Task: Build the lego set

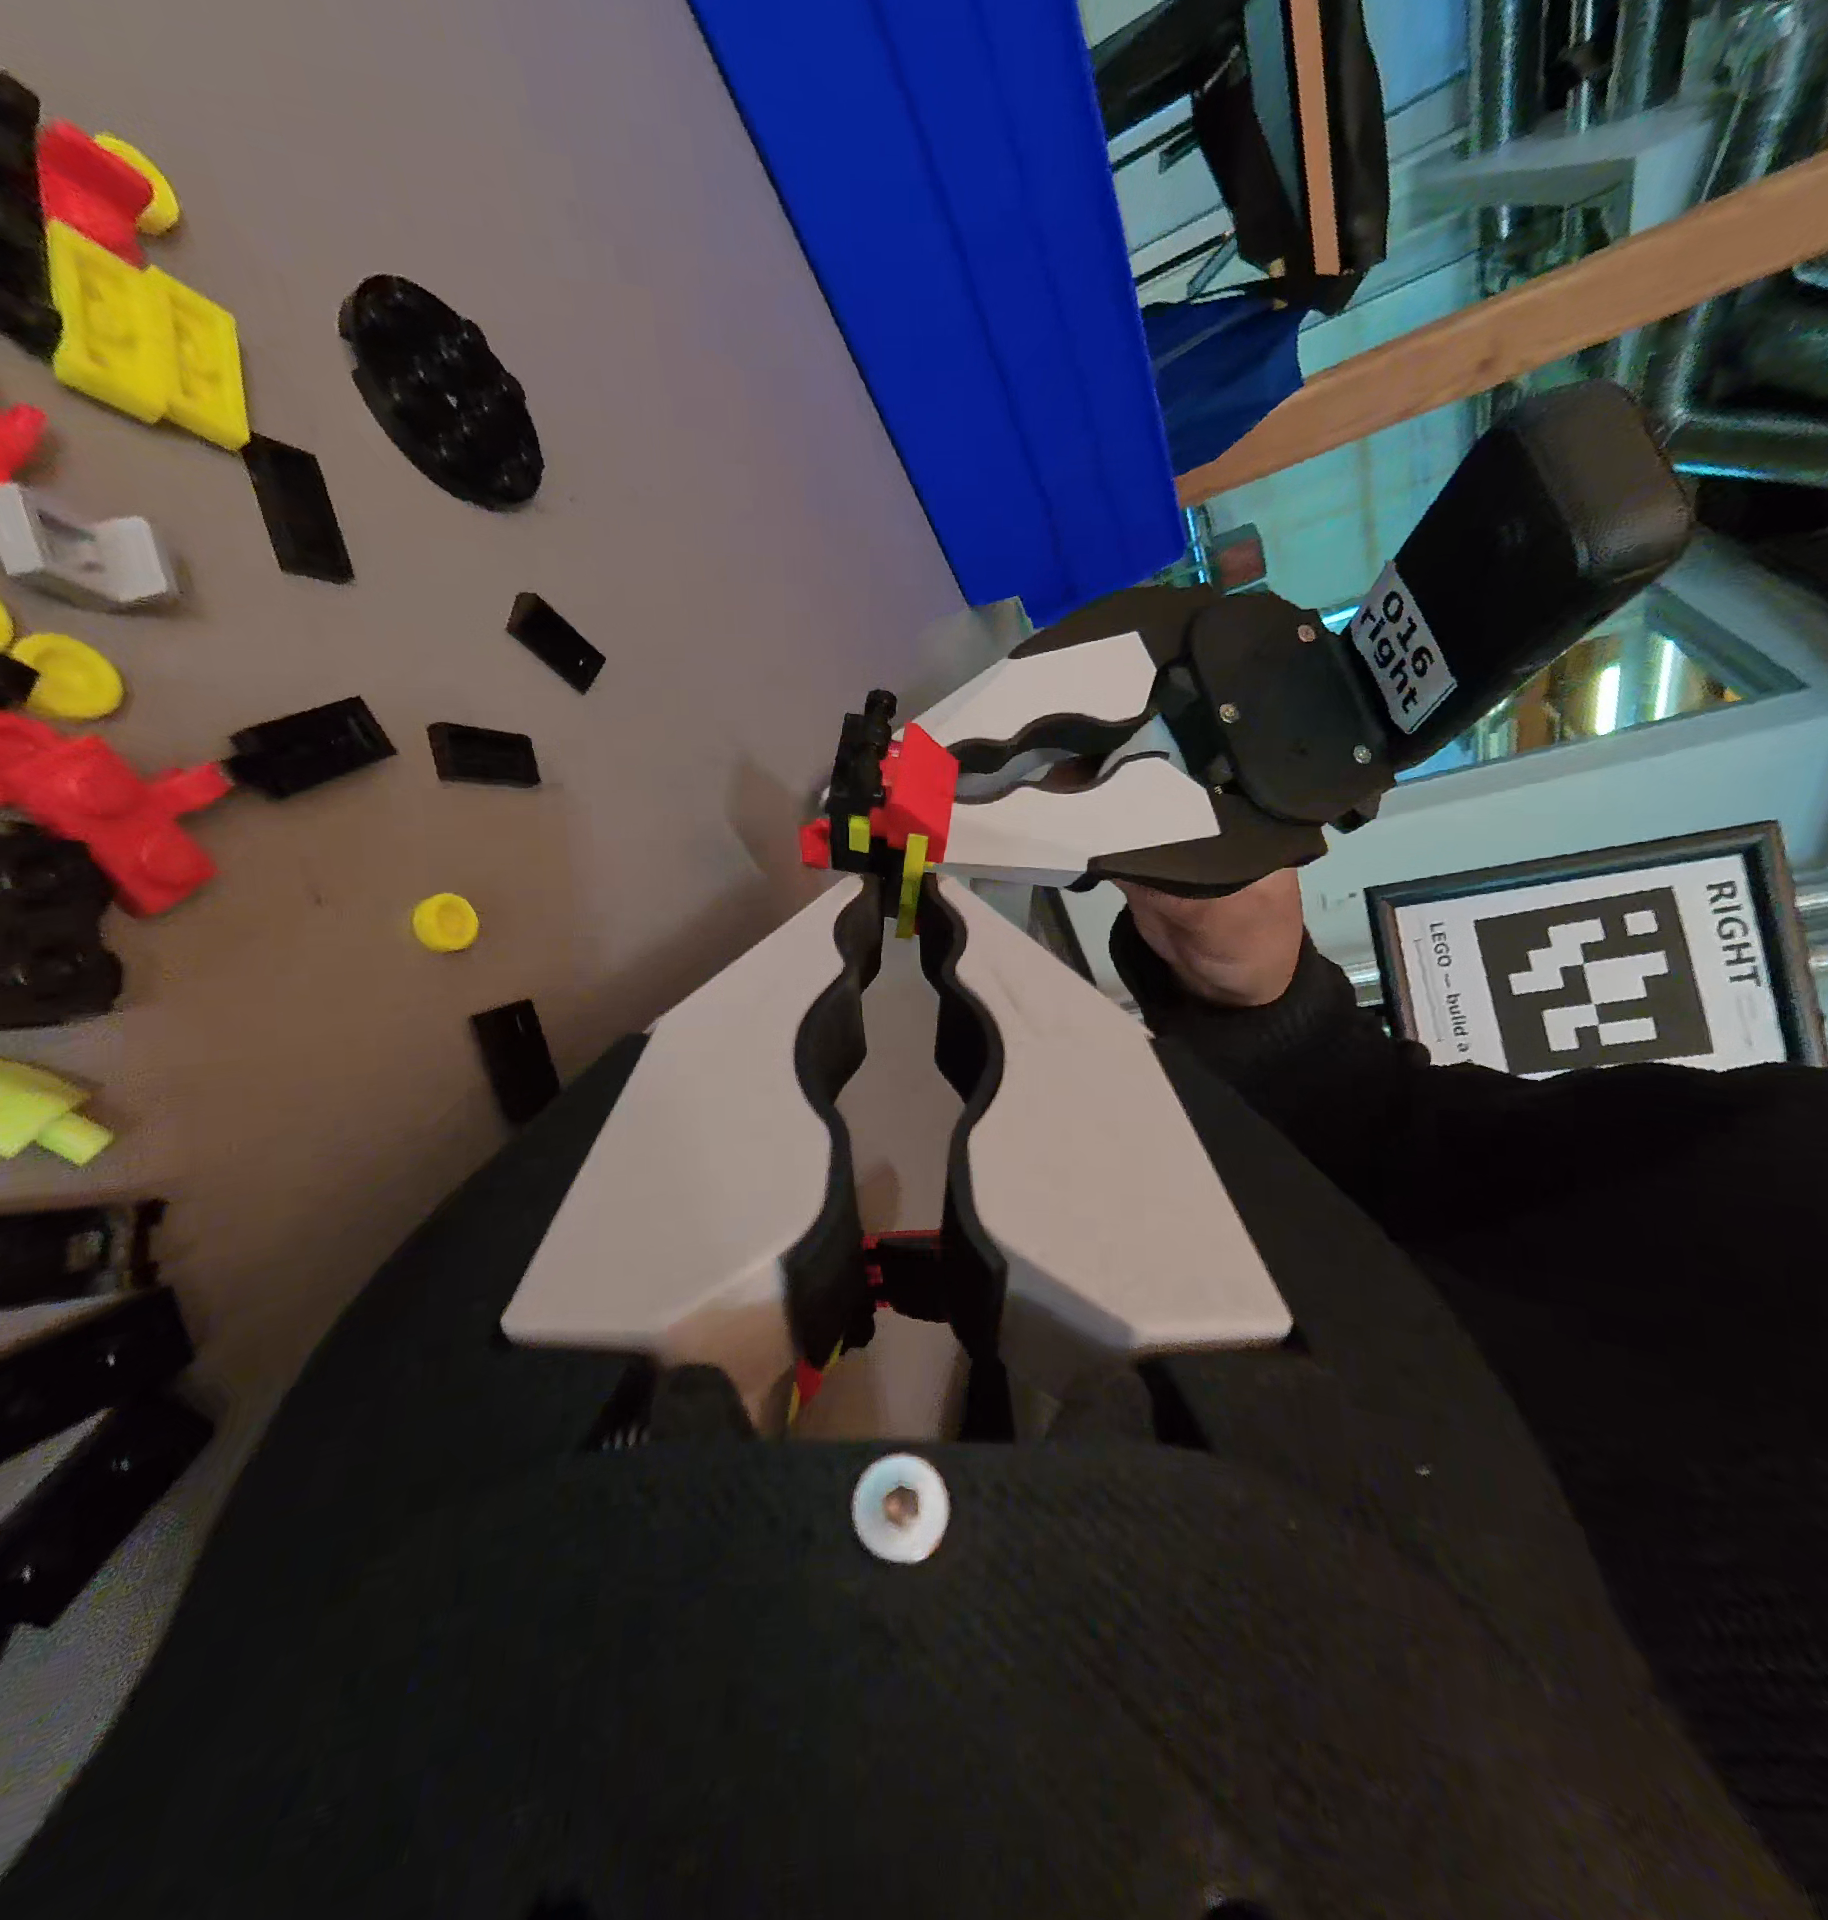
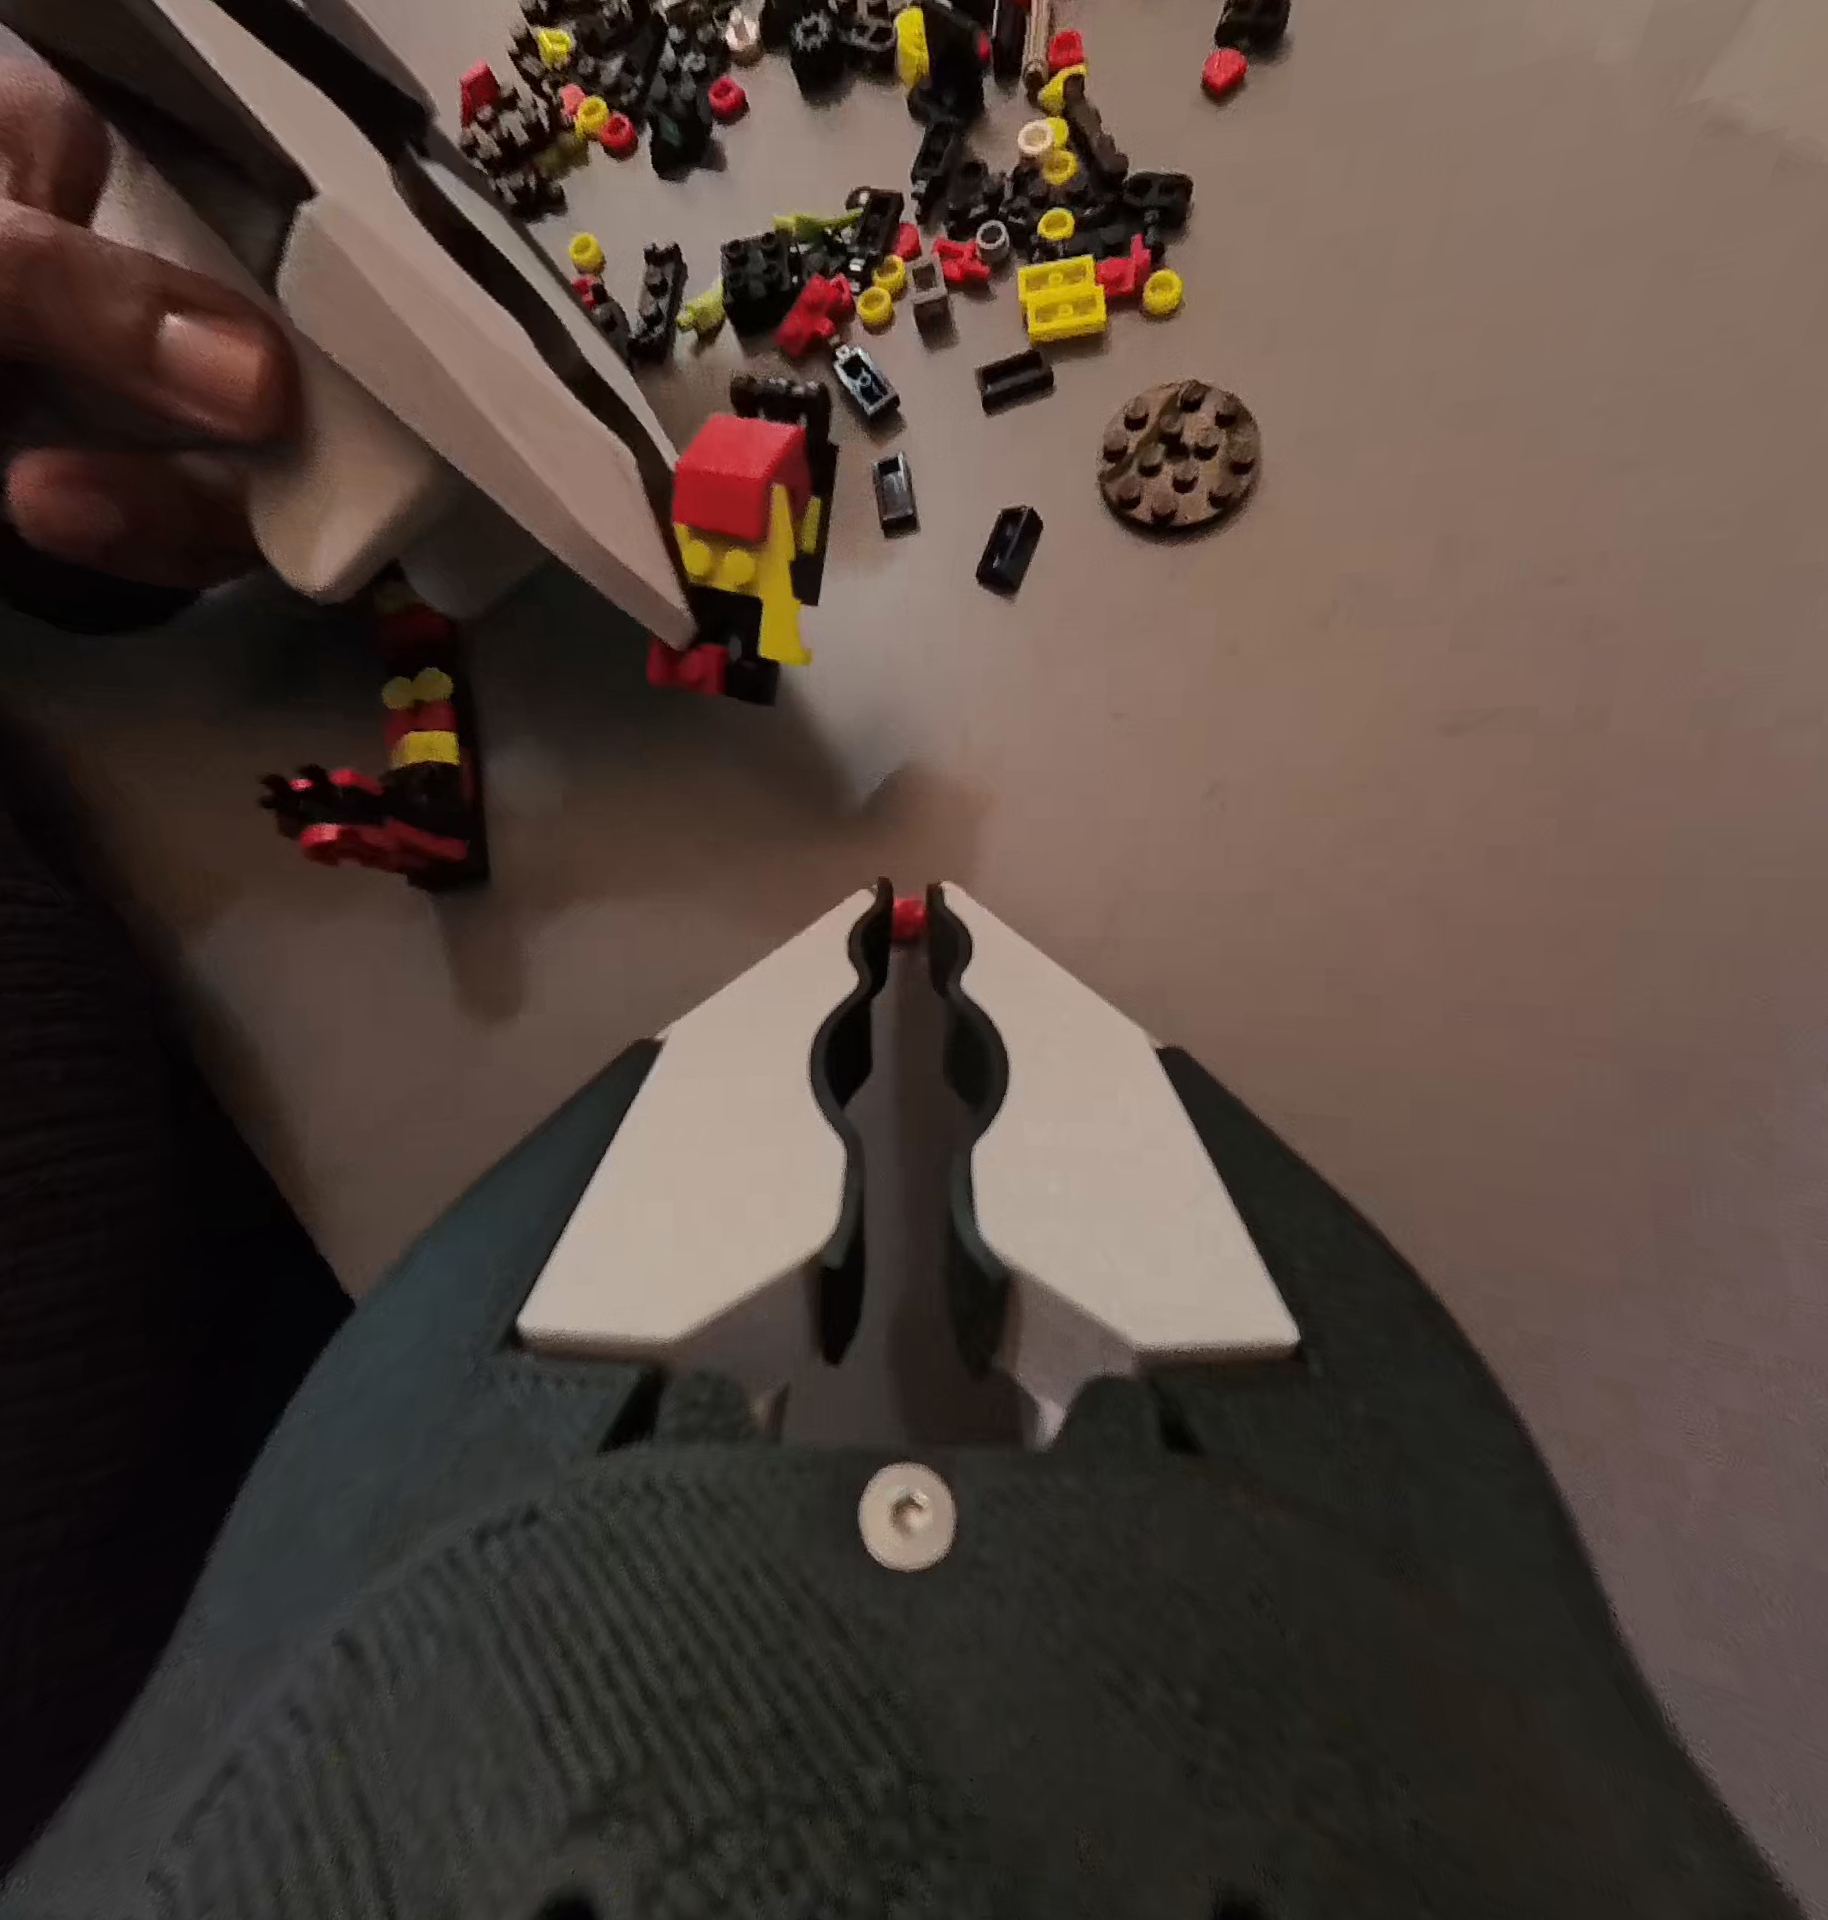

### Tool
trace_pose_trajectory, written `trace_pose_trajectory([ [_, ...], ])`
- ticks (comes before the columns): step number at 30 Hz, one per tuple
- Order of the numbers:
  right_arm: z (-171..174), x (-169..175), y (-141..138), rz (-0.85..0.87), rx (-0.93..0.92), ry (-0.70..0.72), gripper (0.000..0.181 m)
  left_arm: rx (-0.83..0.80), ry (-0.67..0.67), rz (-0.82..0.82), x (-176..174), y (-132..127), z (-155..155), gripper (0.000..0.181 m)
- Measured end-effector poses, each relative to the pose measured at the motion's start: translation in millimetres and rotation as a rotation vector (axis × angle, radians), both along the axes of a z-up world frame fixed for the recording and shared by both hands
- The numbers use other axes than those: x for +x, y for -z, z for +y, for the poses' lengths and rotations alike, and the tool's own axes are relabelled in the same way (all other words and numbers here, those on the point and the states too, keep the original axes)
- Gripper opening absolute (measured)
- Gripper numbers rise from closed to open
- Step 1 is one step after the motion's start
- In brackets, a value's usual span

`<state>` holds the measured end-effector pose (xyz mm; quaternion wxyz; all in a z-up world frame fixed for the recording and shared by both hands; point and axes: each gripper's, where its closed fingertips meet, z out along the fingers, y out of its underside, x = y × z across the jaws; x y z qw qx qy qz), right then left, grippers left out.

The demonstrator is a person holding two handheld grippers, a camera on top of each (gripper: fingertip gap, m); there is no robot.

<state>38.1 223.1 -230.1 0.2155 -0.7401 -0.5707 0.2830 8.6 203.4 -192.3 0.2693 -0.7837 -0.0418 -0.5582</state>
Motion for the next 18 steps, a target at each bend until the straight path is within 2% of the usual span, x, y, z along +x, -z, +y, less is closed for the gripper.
trace_pose_trajectory([
  [5, -0.7, -3.0, -0.7, 0.013, -0.023, 0.008, 0.002, 0.022, -0.034, -0.022, -6.2, -2.6, 4.2, 0.004],
  [7, 0.9, -11.0, -19.7, 0.12, -0.01, 0.017, 0.002, 0.031, -0.071, -0.056, -10.7, -5.9, 8.1, 0.004],
  [9, 5.0, -20.9, -56.7, 0.306, 0.064, 0.023, 0.001, 0.044, -0.121, -0.111, -15.2, -13.1, 12.4, 0.003],
  [12, 7.9, -24.9, -100.8, 0.499, 0.198, 0.058, 0.001, 0.075, -0.208, -0.286, -20.6, -35.5, 17.2, 0.003],
  [15, 3.3, -29.0, -115.7, 0.55, 0.232, 0.077, 0.001, 0.097, -0.256, -0.358, -21.4, -45.8, 17.1, 0.003],
  [18, 3.5, -33.1, -115.6, 0.541, 0.249, 0.085, 0.0, 0.129, -0.267, -0.365, -19.0, -53.2, 15.1, 0.003],
])
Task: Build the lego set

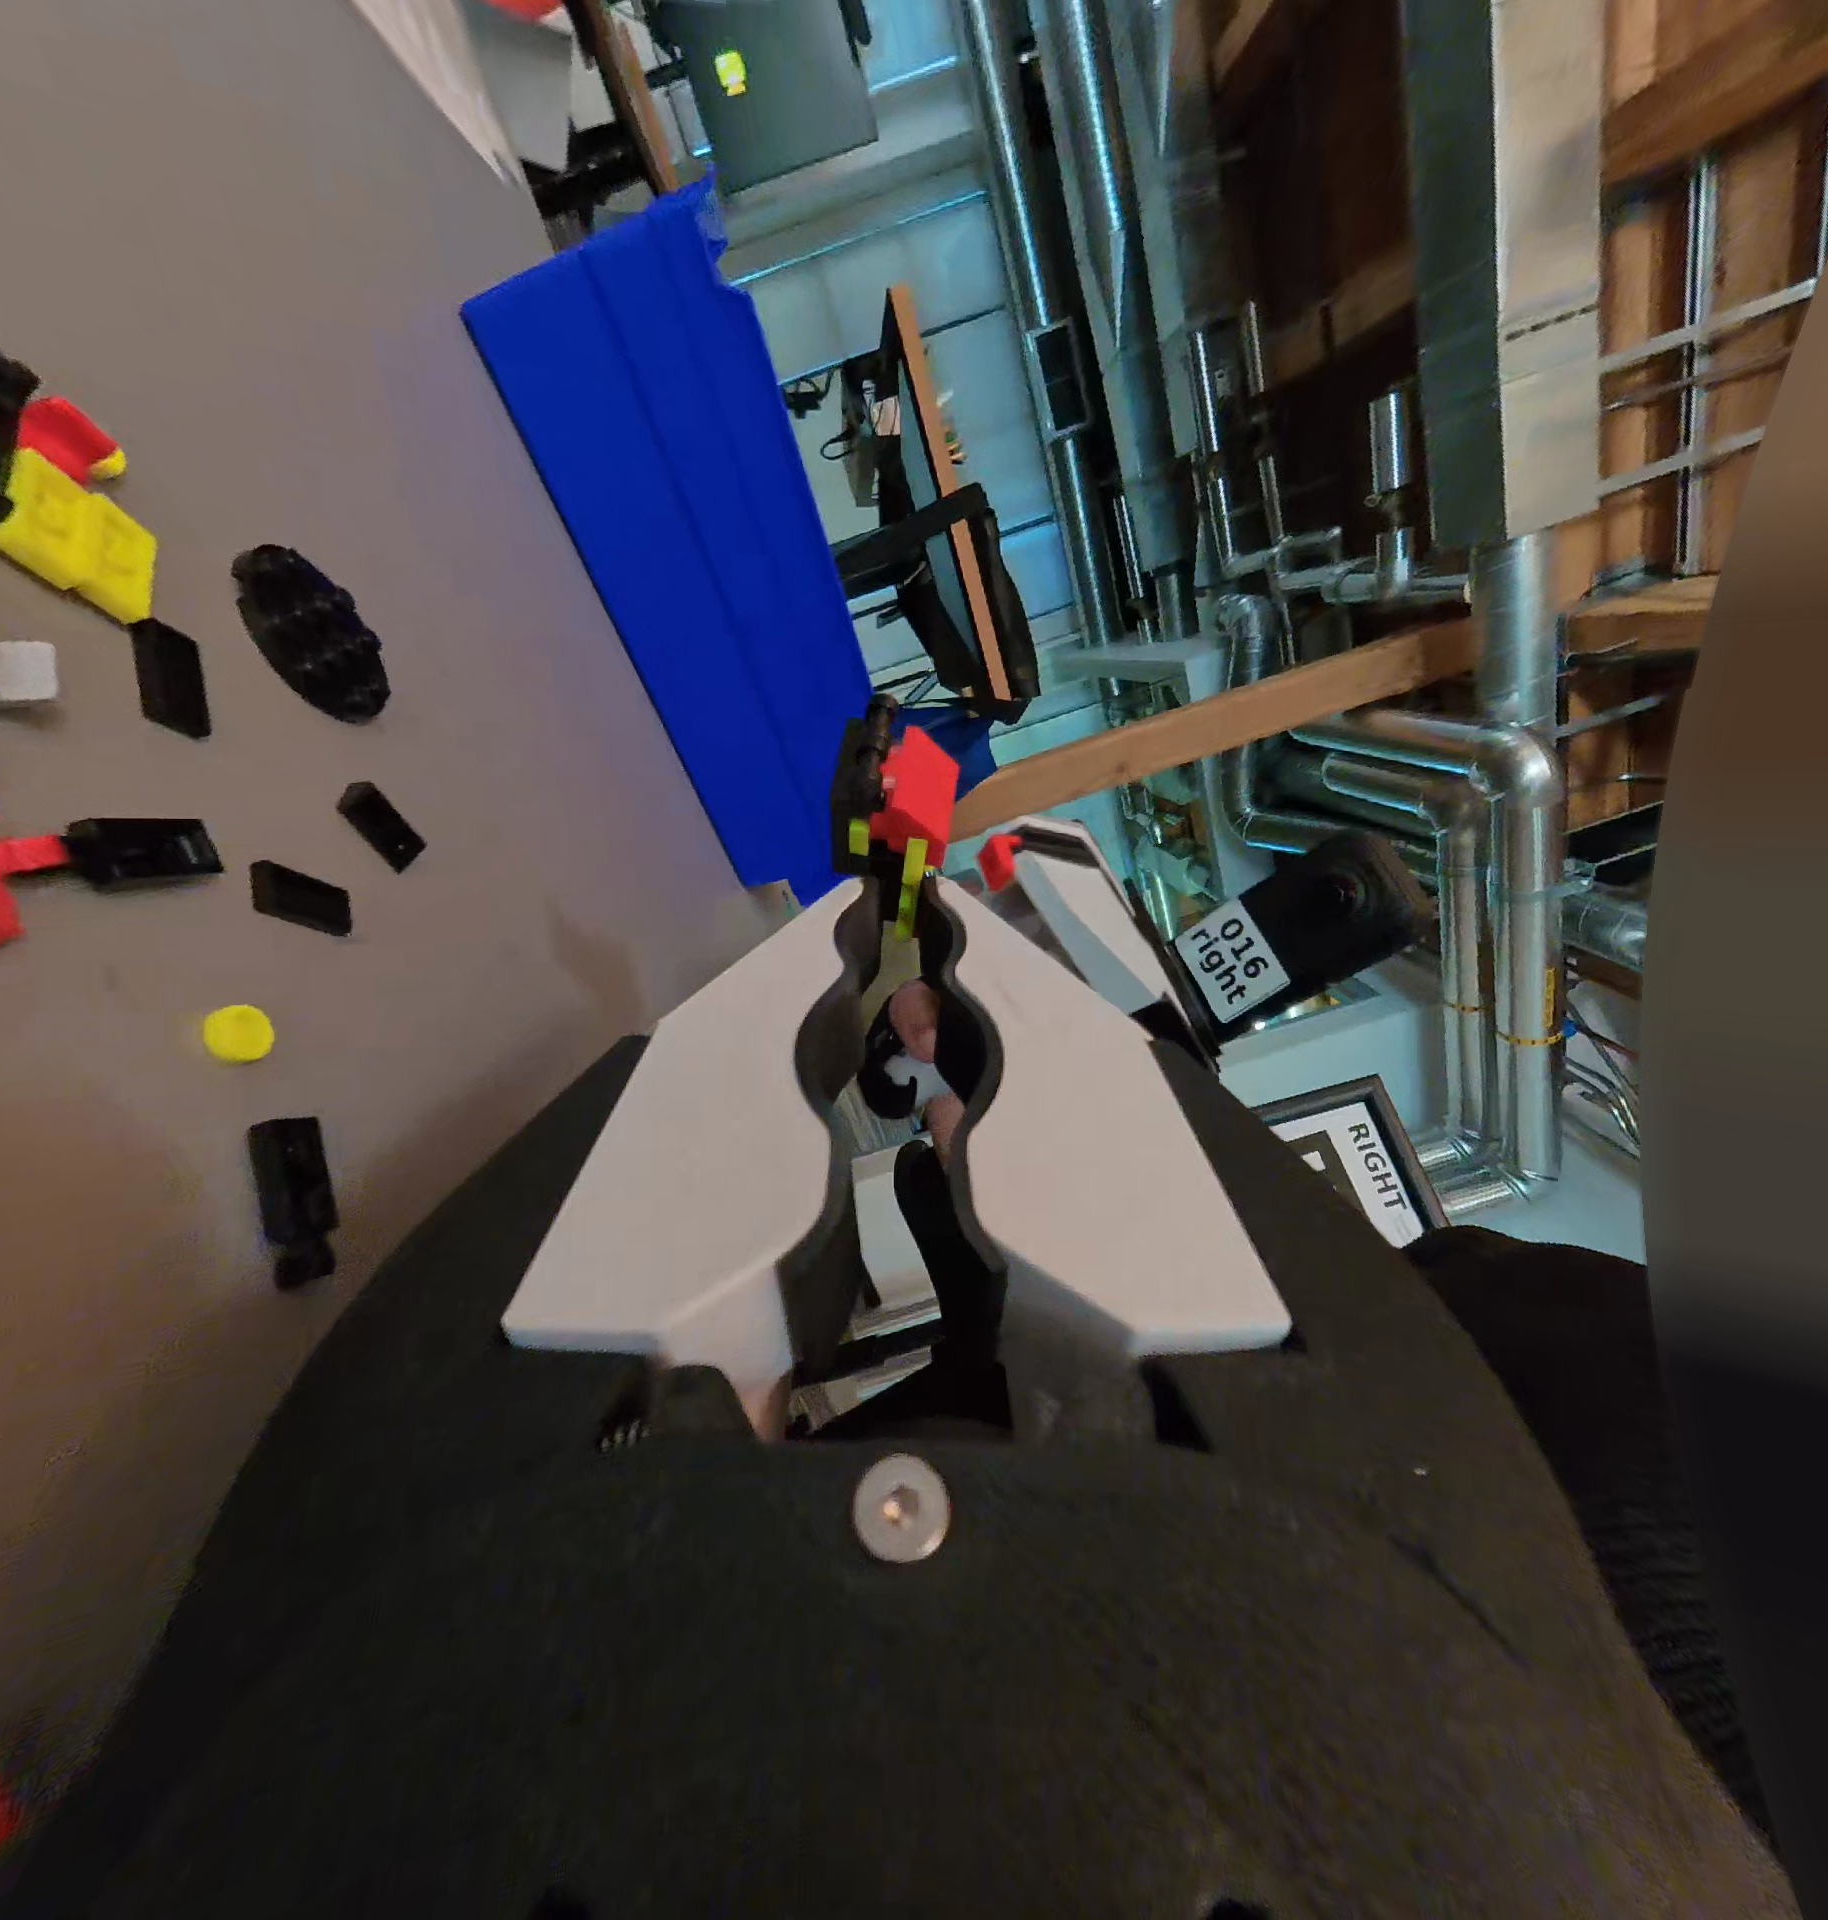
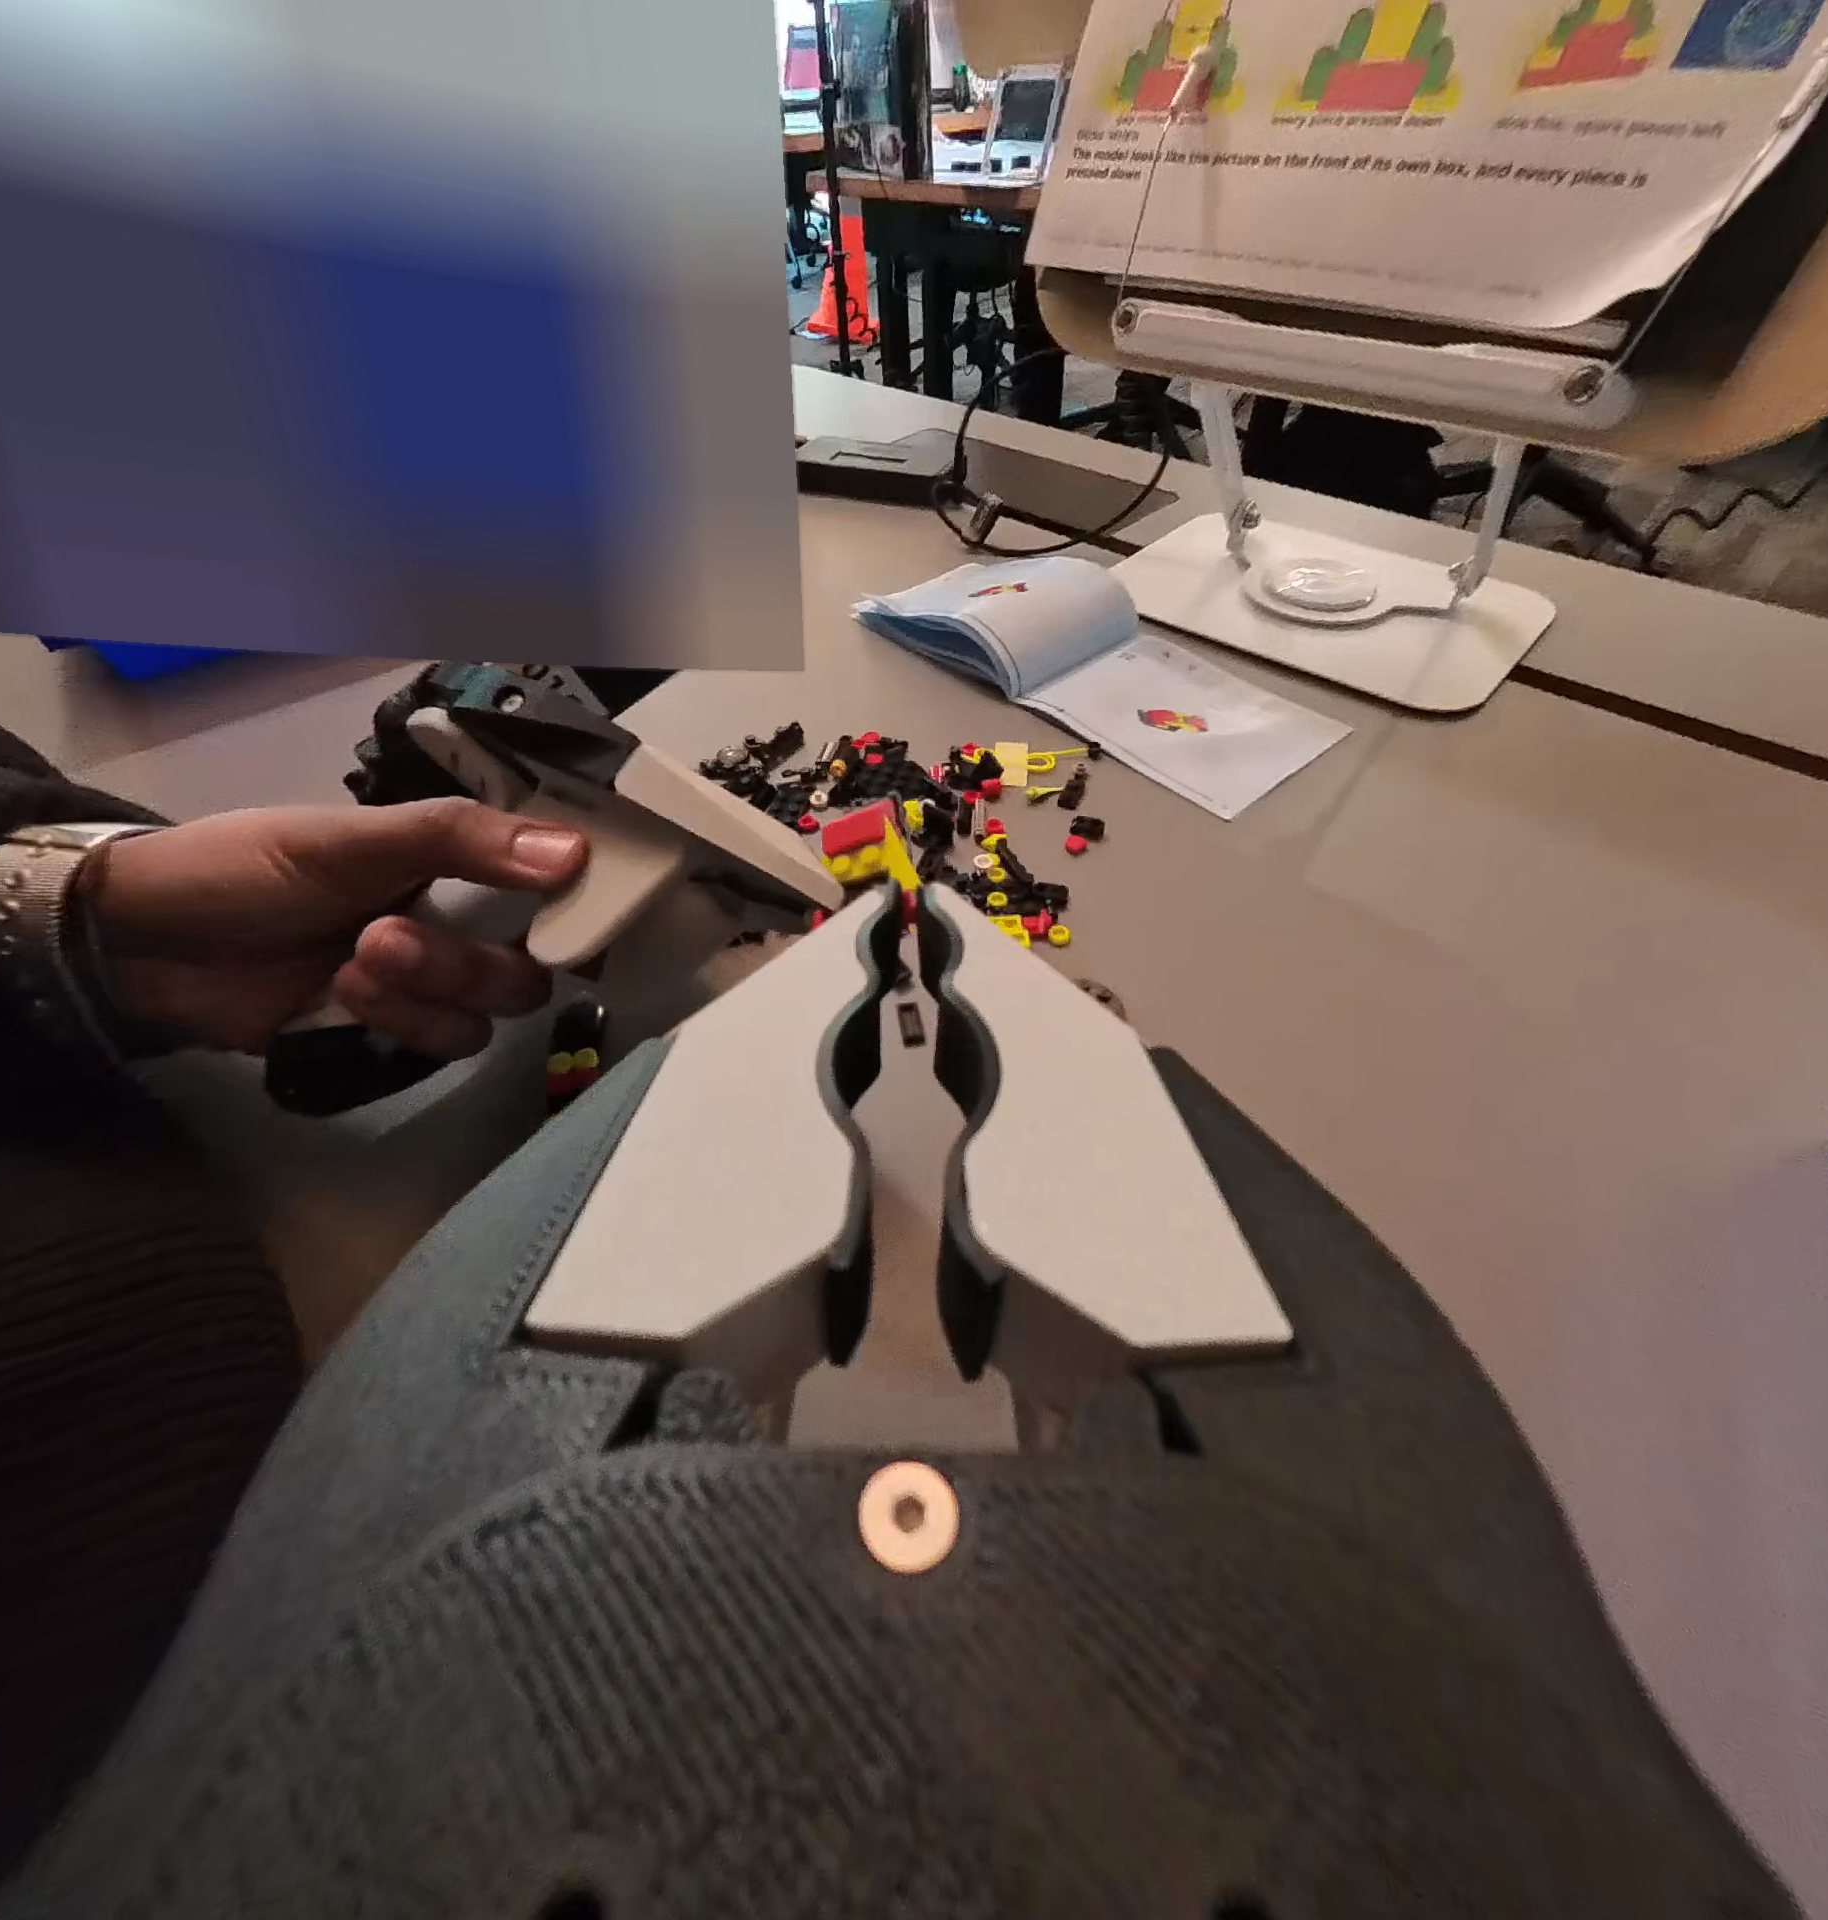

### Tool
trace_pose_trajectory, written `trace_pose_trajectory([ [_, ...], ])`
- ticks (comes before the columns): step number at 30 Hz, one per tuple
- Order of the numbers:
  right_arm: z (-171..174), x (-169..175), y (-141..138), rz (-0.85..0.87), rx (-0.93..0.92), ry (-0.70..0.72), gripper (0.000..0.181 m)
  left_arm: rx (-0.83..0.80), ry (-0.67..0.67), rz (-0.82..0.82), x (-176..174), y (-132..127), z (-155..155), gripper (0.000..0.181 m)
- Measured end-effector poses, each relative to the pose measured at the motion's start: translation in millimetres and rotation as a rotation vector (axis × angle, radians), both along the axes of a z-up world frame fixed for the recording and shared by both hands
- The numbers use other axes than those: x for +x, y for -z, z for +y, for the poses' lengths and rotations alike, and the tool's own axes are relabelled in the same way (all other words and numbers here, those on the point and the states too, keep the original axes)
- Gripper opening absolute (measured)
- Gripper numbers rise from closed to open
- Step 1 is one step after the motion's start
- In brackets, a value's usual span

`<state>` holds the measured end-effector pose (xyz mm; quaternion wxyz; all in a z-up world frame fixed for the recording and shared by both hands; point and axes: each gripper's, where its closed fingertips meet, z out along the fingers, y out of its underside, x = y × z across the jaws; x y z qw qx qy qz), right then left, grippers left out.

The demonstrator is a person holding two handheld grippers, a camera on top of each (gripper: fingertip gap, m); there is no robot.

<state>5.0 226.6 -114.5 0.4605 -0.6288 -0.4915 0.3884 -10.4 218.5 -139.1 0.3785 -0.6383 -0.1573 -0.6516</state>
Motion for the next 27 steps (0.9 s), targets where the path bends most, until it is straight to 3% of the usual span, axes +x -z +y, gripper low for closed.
trace_pose_trajectory([
  [27, -5.3, -13.3, 6.9, -0.097, 0.135, 0.039, 0.0, 0.066, -0.046, 0.164, 2.8, -8.8, -6.4, 0.003],
])
